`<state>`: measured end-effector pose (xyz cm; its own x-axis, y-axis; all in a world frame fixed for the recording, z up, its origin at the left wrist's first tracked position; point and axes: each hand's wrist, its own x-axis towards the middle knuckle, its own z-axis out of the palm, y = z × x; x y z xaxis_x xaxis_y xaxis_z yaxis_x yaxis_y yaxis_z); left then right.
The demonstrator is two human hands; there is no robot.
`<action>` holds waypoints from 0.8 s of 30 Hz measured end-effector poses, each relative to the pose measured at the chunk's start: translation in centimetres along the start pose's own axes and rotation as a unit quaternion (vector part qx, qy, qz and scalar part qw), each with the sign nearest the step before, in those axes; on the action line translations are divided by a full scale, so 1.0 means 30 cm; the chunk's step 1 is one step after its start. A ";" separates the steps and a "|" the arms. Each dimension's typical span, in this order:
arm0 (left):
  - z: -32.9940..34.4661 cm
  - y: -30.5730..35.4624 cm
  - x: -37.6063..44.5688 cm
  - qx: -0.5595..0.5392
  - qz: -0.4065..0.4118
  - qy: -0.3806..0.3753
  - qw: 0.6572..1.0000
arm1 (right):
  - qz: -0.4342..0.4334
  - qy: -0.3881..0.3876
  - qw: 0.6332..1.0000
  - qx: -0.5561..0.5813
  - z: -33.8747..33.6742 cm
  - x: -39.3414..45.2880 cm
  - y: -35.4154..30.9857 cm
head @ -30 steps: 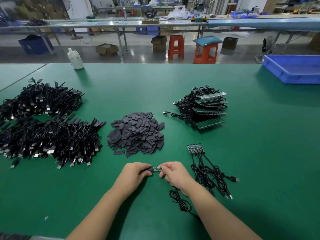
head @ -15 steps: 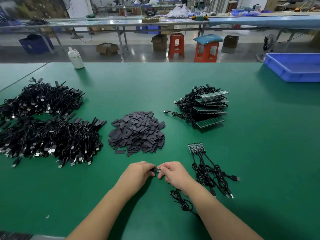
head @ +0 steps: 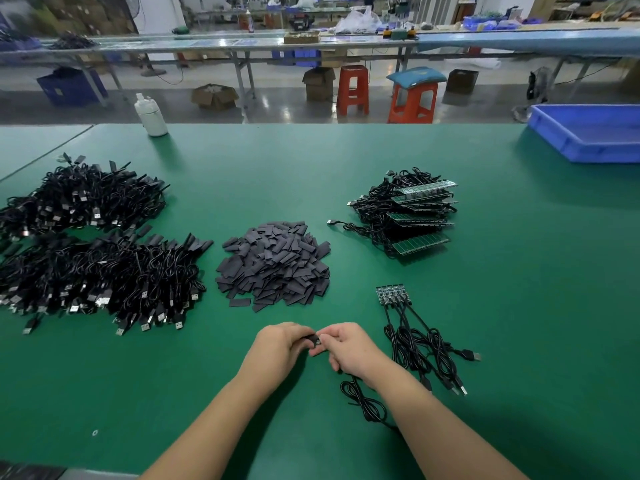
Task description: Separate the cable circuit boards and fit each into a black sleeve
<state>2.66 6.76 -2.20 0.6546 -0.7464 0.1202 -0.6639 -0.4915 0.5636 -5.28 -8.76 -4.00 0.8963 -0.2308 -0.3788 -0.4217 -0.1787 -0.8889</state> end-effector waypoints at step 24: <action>0.032 0.067 0.039 -0.019 -0.039 0.025 0.999 | 0.030 0.010 0.994 0.109 -0.007 -0.027 -0.041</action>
<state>1.74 4.47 -1.71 0.7214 -0.6831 0.1140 -0.5965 -0.5291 0.6035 -5.52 -8.57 -2.55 0.8666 -0.2550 -0.4290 -0.4322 0.0463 -0.9006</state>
